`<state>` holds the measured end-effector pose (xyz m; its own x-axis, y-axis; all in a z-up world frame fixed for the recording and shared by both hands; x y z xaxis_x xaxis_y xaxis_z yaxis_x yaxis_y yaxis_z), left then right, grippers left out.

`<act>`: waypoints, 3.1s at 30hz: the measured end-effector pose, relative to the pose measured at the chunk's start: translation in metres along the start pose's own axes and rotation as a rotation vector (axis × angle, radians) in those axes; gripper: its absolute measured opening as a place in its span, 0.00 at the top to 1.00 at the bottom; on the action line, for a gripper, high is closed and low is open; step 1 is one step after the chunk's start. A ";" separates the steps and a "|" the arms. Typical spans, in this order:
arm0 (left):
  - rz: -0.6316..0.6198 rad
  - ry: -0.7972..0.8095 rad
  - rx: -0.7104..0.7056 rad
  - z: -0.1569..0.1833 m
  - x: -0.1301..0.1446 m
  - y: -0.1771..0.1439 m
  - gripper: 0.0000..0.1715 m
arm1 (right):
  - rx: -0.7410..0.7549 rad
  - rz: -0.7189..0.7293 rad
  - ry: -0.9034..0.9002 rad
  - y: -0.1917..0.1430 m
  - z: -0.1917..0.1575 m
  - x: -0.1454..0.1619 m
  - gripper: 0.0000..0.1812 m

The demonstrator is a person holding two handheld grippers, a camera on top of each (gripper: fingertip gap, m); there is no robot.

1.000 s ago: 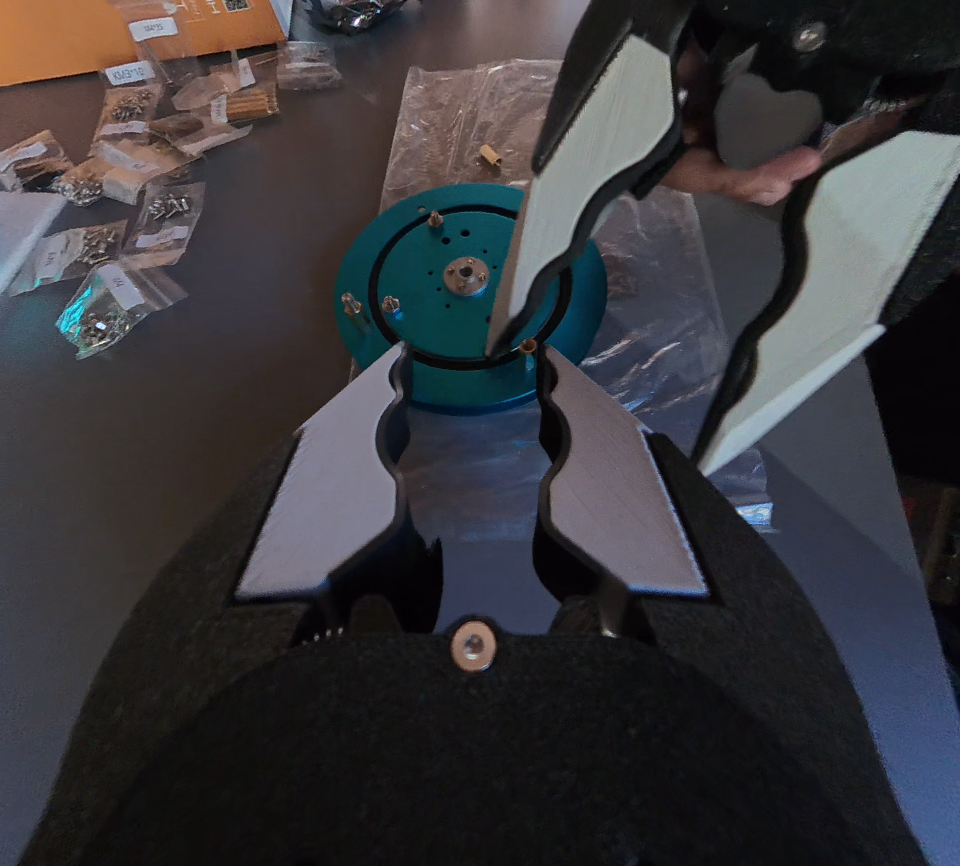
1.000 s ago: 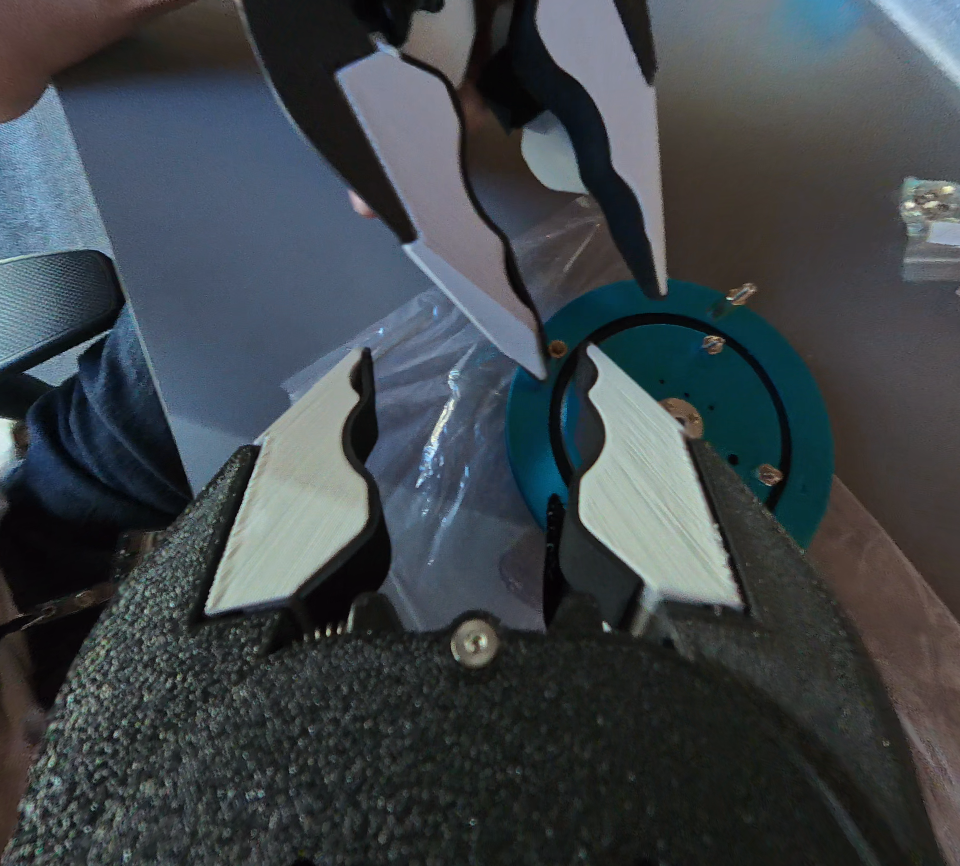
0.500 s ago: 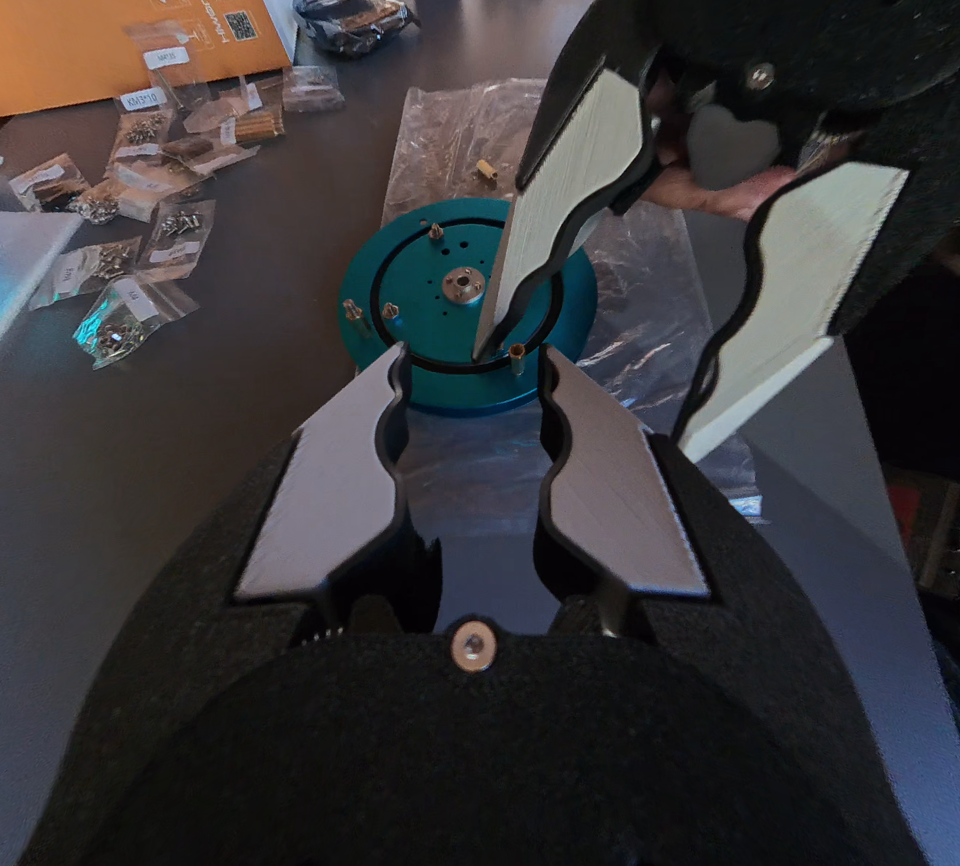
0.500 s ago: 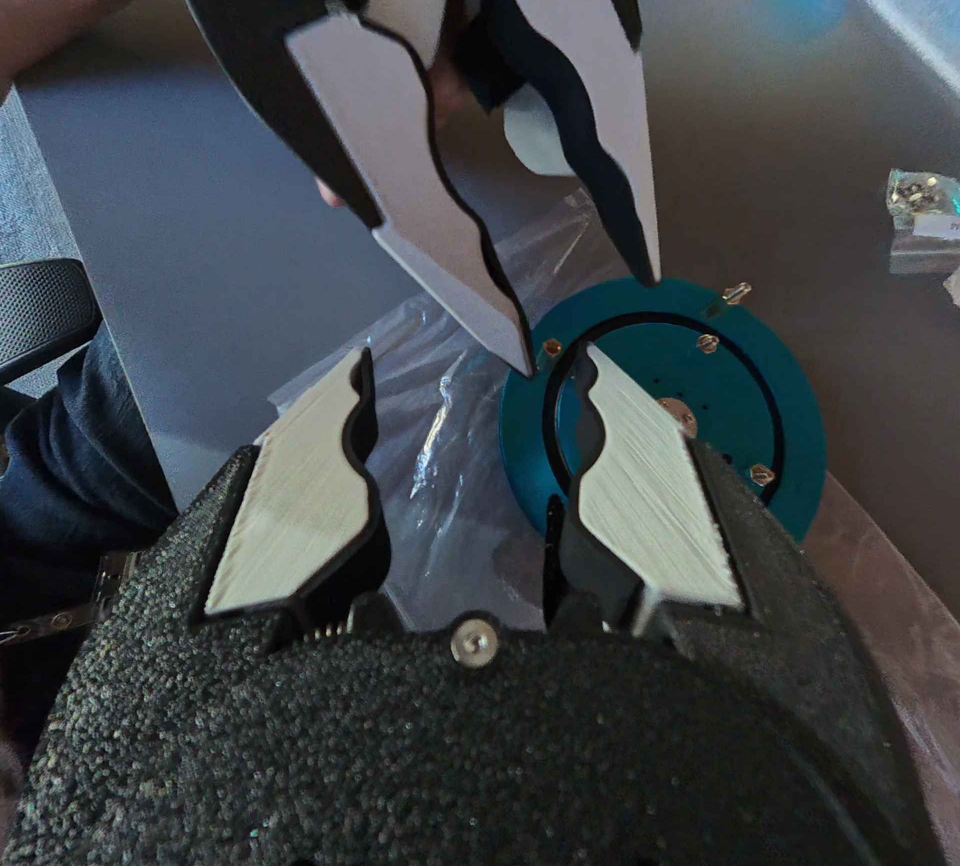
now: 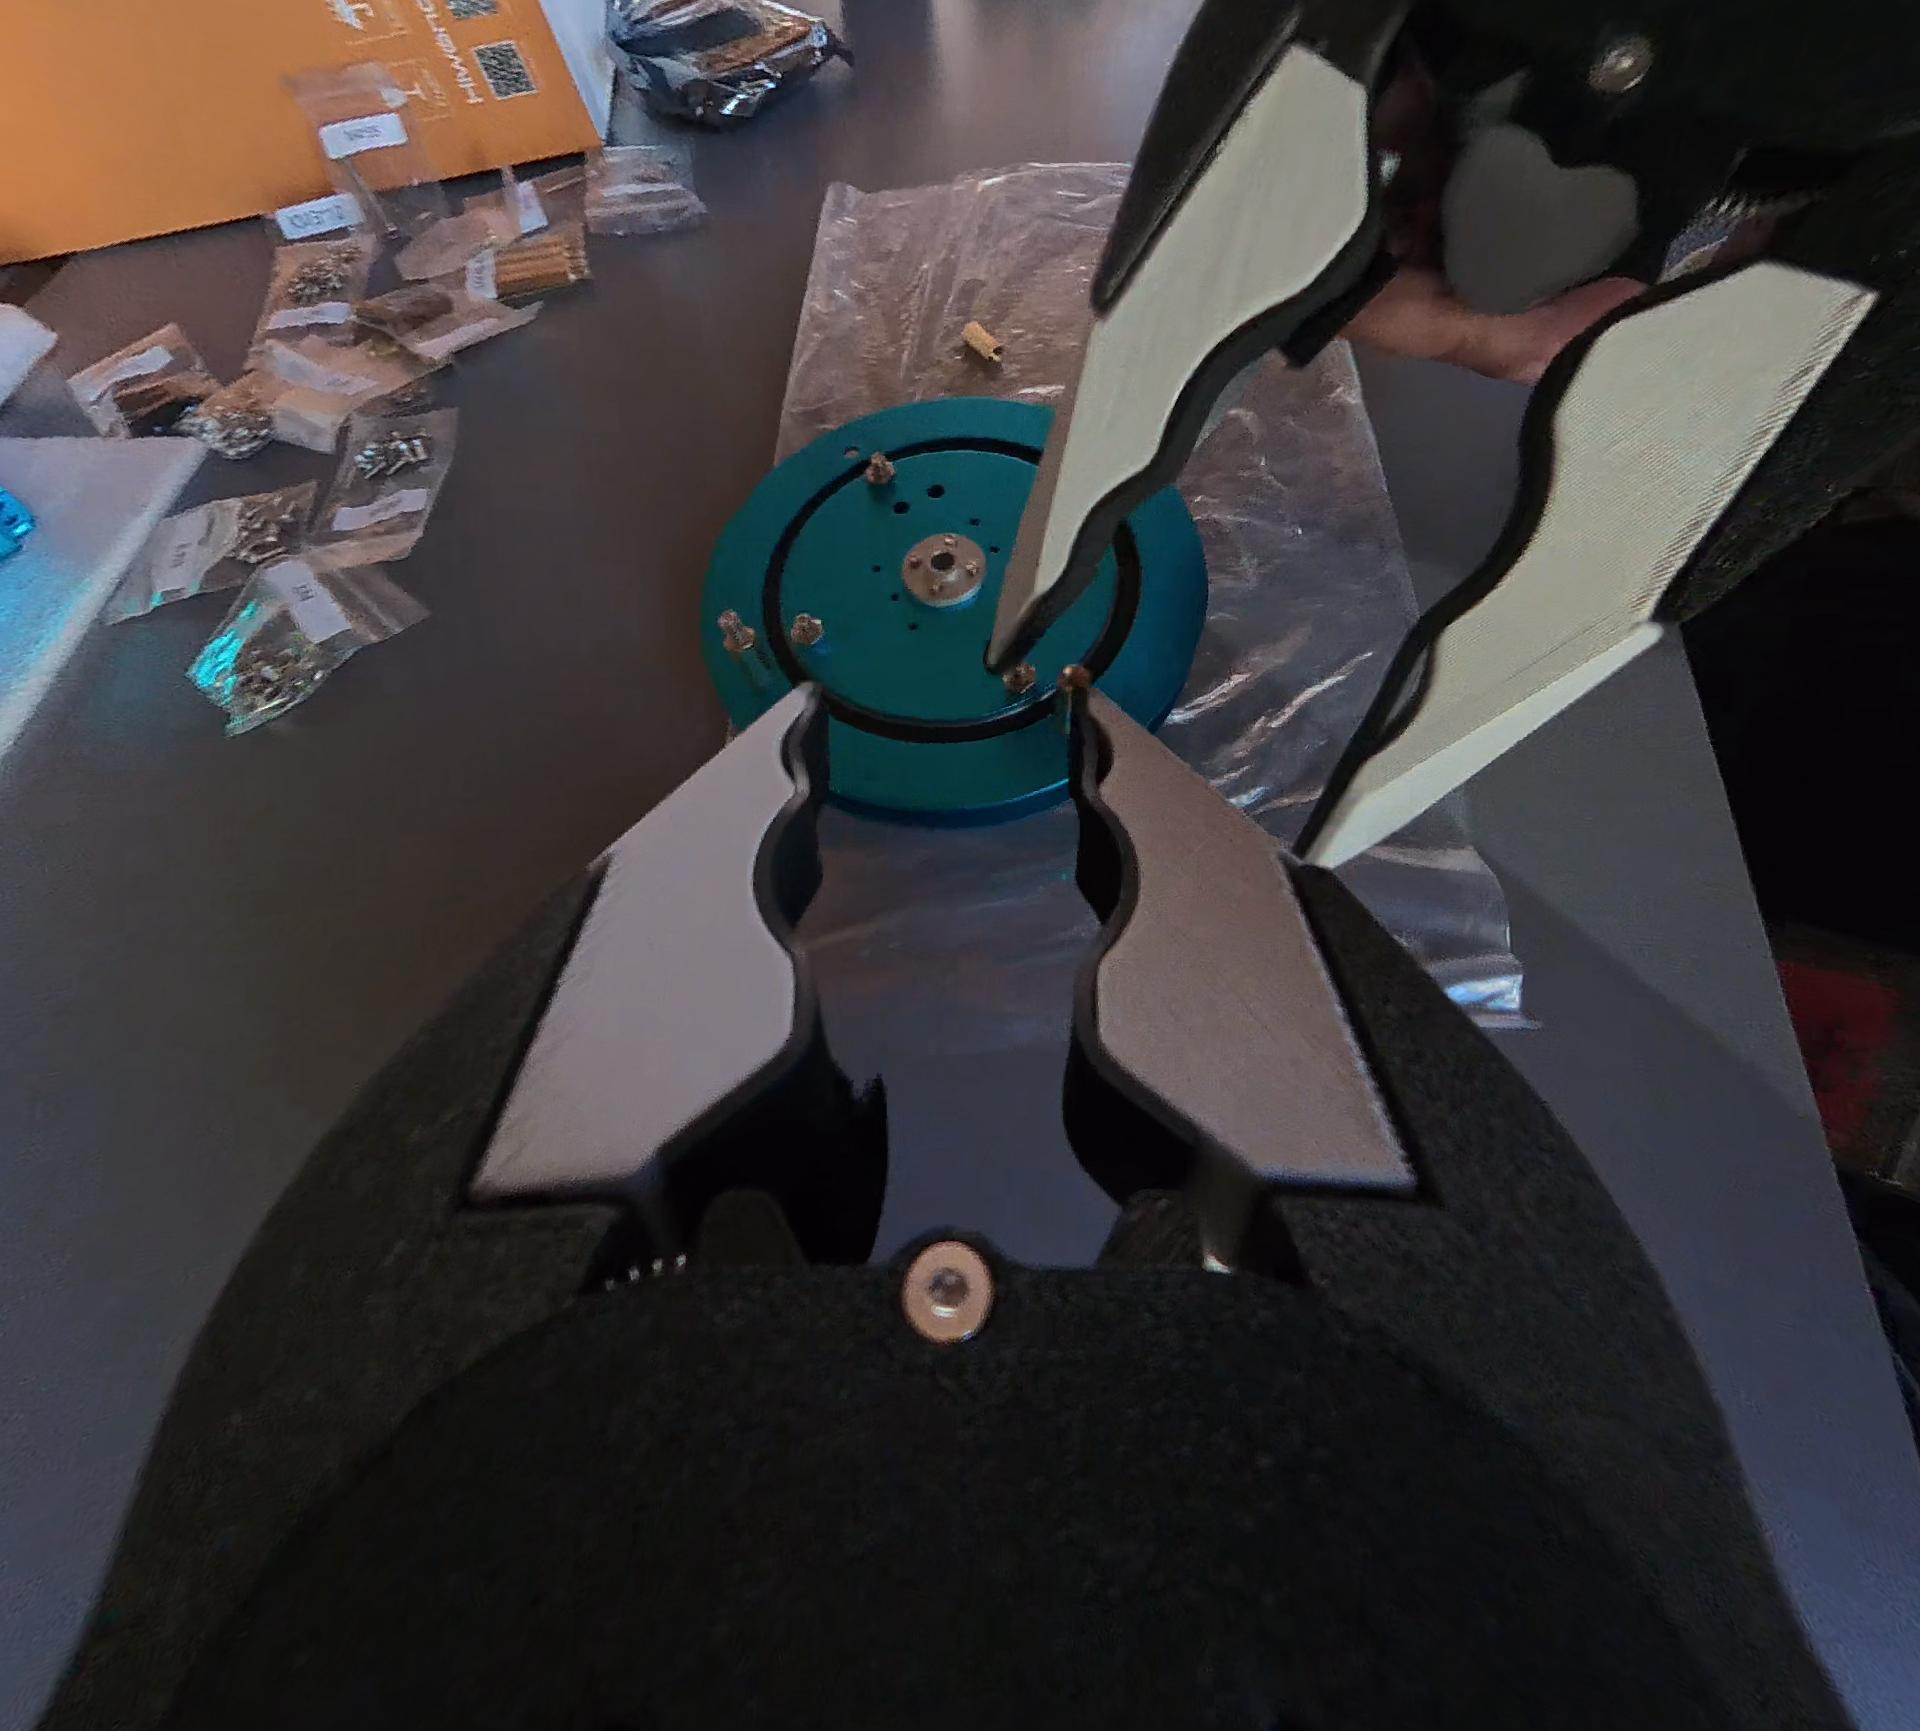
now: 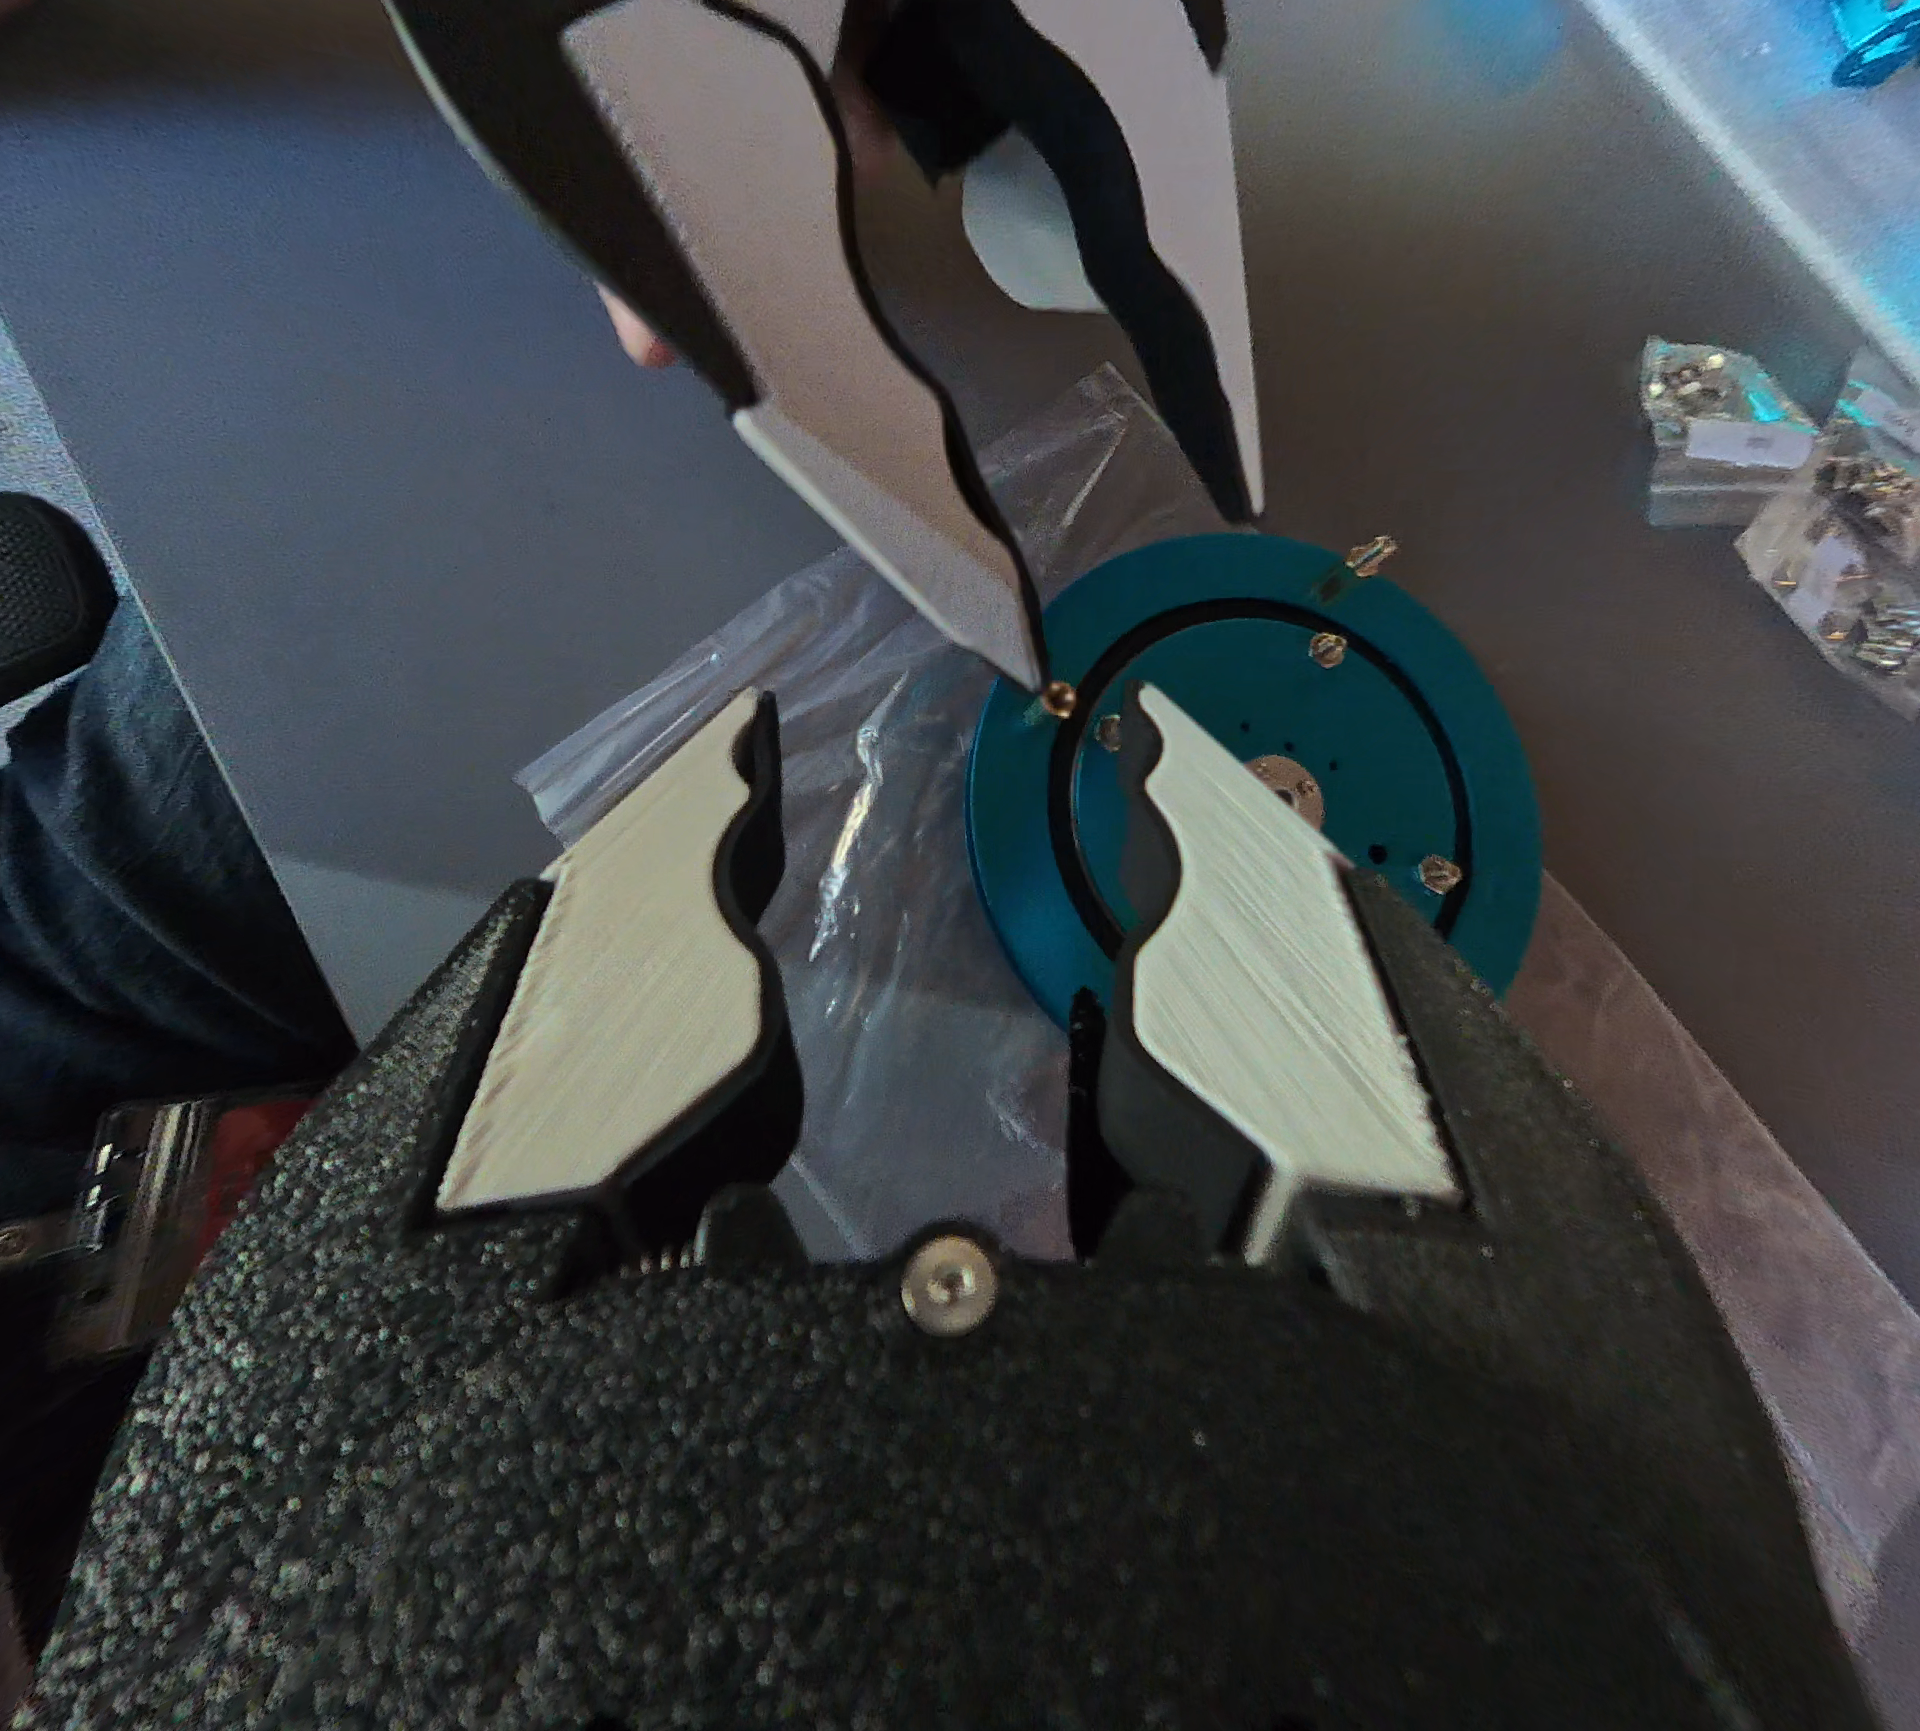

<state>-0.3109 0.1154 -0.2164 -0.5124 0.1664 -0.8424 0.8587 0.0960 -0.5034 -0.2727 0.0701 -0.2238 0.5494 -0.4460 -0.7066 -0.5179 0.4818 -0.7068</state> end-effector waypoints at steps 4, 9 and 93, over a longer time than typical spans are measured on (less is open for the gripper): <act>-0.017 0.016 0.007 0.003 0.001 0.008 0.71 | -0.077 -0.035 0.068 0.002 -0.007 0.004 0.64; -0.032 -0.003 -0.043 -0.012 0.010 -0.002 0.72 | -0.101 -0.037 0.052 -0.020 -0.022 0.017 0.67; 0.011 -0.010 -0.054 -0.016 0.006 -0.004 0.73 | -0.476 -0.110 -0.223 -0.005 0.034 -0.009 0.71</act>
<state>-0.3174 0.1319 -0.2159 -0.5026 0.1584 -0.8499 0.8632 0.1466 -0.4832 -0.2531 0.0975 -0.2130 0.7162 -0.2786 -0.6399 -0.6611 0.0227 -0.7499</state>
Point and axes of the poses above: each gripper's, where its closed fingertips meet, y out along the fingers, x out of its underside, z = x × y across the jaws, the point moved 4 cm from there along -y, back along the fingers, and after that the axes turned 7 degrees about y, right-handed, at the moved point
